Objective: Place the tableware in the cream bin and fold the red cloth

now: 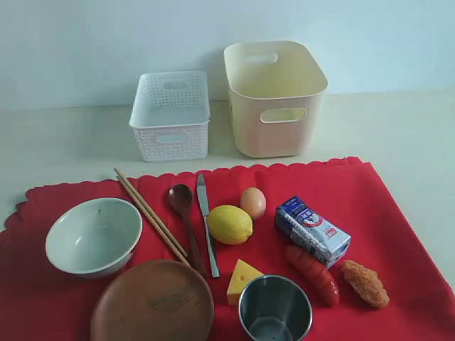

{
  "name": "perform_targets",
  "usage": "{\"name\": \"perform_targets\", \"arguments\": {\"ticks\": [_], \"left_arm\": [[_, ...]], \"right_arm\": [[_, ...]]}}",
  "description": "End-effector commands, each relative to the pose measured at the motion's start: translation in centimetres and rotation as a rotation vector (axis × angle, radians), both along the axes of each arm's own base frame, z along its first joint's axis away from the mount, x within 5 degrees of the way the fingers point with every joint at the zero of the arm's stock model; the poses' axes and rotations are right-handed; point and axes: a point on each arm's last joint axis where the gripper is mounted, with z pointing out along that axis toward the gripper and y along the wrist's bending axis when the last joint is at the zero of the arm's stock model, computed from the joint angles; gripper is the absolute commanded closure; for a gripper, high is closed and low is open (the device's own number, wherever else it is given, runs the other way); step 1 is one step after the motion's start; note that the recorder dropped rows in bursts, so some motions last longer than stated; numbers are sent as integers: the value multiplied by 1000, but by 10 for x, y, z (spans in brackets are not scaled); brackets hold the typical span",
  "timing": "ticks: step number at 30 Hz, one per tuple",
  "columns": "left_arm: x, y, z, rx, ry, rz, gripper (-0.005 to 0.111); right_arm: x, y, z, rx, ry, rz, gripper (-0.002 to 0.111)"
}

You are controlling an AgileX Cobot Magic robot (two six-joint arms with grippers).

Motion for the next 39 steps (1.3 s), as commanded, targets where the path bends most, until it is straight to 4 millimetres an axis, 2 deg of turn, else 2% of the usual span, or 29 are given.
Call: {"name": "perform_targets", "arguments": {"ticks": [1,21,29,39], "left_arm": [[0,0,0,-5,-13,4,107],[0,0,0,-5,-13,4,107],[0,0,0,-5,-13,4,107],[0,0,0,-5,-13,4,107]], "right_arm": [[0,0,-1,2,-2,1,108],[-1,0,0,6,7,0,108],[3,1,46,14,-38,0,108],[3,1,112,35,-160,0,108]]}}
